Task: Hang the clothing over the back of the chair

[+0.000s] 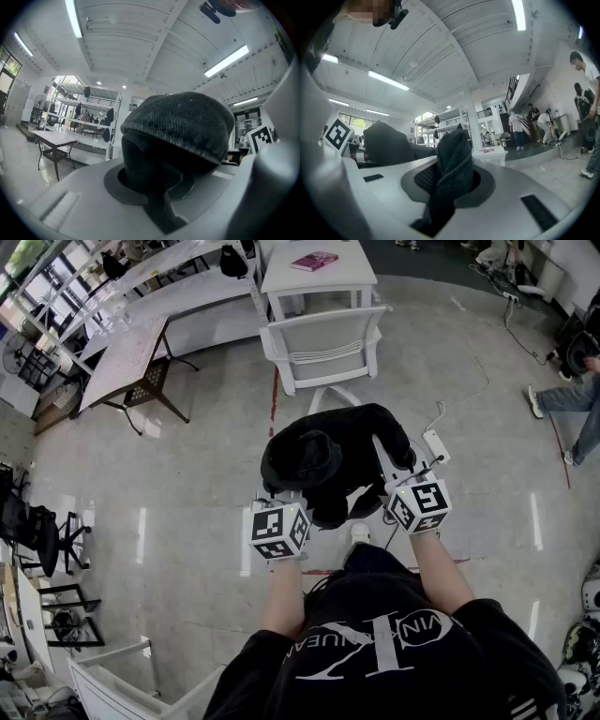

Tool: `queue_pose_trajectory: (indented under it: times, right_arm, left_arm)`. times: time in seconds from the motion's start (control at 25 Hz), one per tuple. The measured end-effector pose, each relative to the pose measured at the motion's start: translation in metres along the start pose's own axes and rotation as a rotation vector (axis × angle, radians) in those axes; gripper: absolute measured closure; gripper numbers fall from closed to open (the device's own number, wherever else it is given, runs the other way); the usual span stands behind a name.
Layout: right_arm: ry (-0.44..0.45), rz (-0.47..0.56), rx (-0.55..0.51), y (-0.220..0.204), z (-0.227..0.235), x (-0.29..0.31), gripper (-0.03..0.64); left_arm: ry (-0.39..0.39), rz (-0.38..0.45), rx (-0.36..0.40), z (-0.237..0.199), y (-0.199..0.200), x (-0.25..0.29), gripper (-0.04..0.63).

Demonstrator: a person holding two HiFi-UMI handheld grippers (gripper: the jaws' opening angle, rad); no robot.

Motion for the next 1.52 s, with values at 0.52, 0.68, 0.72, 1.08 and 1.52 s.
queue_pose_trajectory:
  times: [0.52, 0.68, 0.72, 1.08, 1.52]
  right_arm:
    - [0.014, -0.020, 0.019, -0.006, 0.003, 0.004, 0.538]
    - [0.022, -0.030, 0.023, -0.010, 0.010, 0.013, 0.538]
    - [0.025, -0.033, 0.024, -0.012, 0.012, 0.016, 0.538]
    - [0.047, -0.038, 0.027, -0.009, 0.034, 0.057, 0.538]
    - [0.076, -0.021, 0.023, -0.001, 0.067, 0.119, 0.538]
  left_arm:
    - [0.007, -0.020, 0.006, -0.004, -0.007, 0.004, 0.540]
    - [0.007, -0.027, 0.000, -0.007, -0.009, 0.016, 0.540]
    - [0.008, -0.029, 0.000, -0.008, -0.010, 0.020, 0.540]
    - [0.012, -0.035, -0.002, -0.023, -0.001, 0.063, 0.540]
    - [0.021, -0.017, -0.002, -0.042, 0.018, 0.129, 0.541]
Point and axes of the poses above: the fingertips, and each gripper's own axes: x forward along the fingers, z to its right, y out of its top, the point moved 1 cm from there along -x, backward along the fingers, and after that the axes turned 4 degrees about -x, right-handed, at the moved point
